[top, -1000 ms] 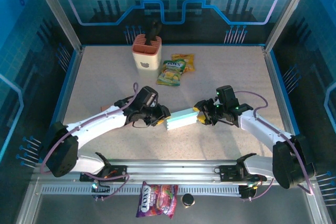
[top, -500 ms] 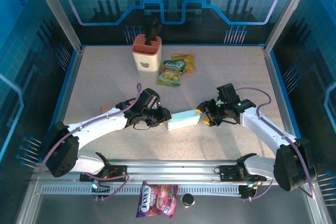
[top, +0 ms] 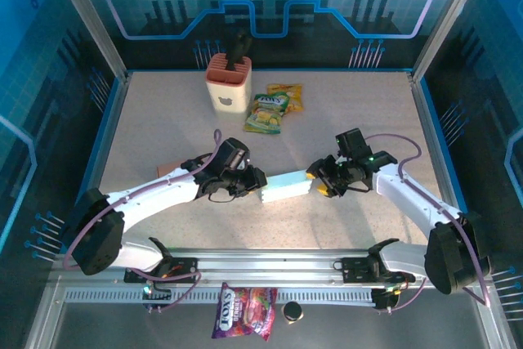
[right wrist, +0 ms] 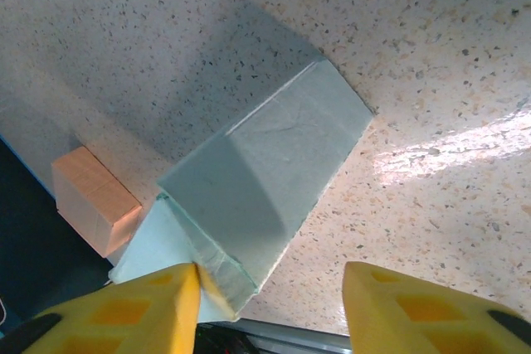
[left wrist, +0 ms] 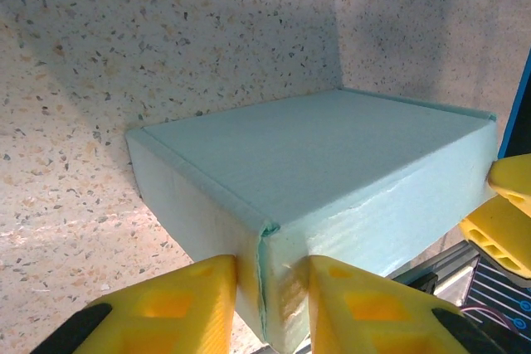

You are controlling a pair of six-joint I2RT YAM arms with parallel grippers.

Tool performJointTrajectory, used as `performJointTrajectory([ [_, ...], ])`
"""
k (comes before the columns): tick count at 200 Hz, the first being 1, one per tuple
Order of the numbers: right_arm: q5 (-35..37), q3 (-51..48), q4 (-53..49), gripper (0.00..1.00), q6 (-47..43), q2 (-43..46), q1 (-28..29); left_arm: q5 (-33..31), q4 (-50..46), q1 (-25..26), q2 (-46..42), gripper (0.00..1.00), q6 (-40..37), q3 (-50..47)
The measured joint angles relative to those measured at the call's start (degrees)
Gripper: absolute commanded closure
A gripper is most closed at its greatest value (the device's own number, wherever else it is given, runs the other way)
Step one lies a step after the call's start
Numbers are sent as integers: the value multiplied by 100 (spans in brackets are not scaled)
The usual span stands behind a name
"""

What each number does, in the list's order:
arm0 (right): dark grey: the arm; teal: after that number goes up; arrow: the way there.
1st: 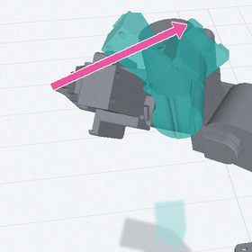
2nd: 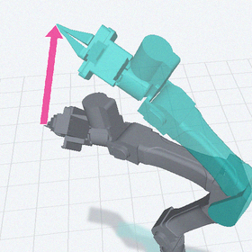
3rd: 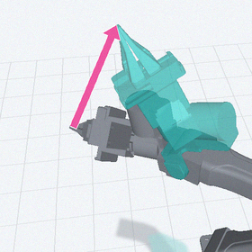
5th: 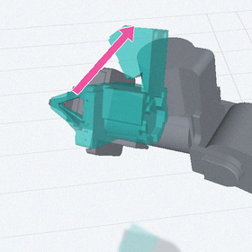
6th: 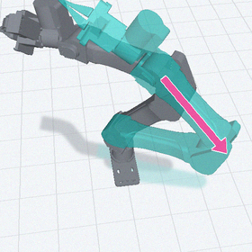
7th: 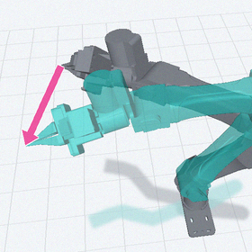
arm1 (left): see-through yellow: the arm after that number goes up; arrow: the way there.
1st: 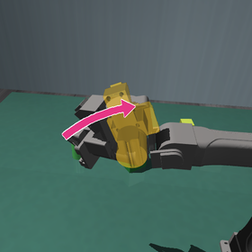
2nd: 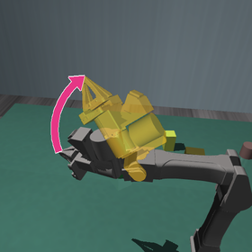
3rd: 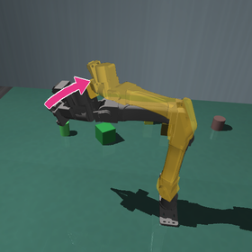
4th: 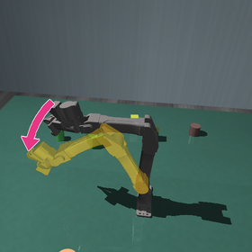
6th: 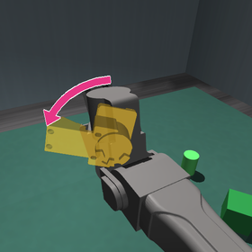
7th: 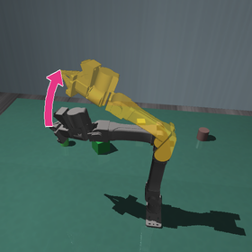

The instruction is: Fold the paper box

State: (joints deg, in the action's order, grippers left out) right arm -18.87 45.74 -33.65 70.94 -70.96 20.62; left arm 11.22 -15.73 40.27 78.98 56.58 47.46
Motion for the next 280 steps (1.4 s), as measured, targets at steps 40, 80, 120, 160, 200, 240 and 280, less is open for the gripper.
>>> performJointTrajectory([
  [40, 0, -122, 57, 62, -140, 13, -7, 0, 0, 17, 13, 72, -22, -2],
  [80, -136, -190, 210, 61, -129, 35, -52, -44, 15, 46, 15, 75, -179, -2],
  [120, -138, -492, 365, 27, 356, 479, -57, -214, 74, 195, 15, 77, -461, 2],
  [160, -411, -916, 1224, 20, 1427, 887, -61, -439, 114, 369, 13, 77, -629, 4],
  [200, -656, -1303, 1576, 17, 2350, 793, -63, -629, 103, 490, 15, 78, -730, 42],
  [240, -713, -1652, 2267, 19, 2719, 651, -262, -831, 83, 680, 15, 78, -817, 70],
  [280, -990, -1908, 3272, 32, 2758, -55, -463, -1137, 186, 1027, 13, 77, -1086, 31],
])
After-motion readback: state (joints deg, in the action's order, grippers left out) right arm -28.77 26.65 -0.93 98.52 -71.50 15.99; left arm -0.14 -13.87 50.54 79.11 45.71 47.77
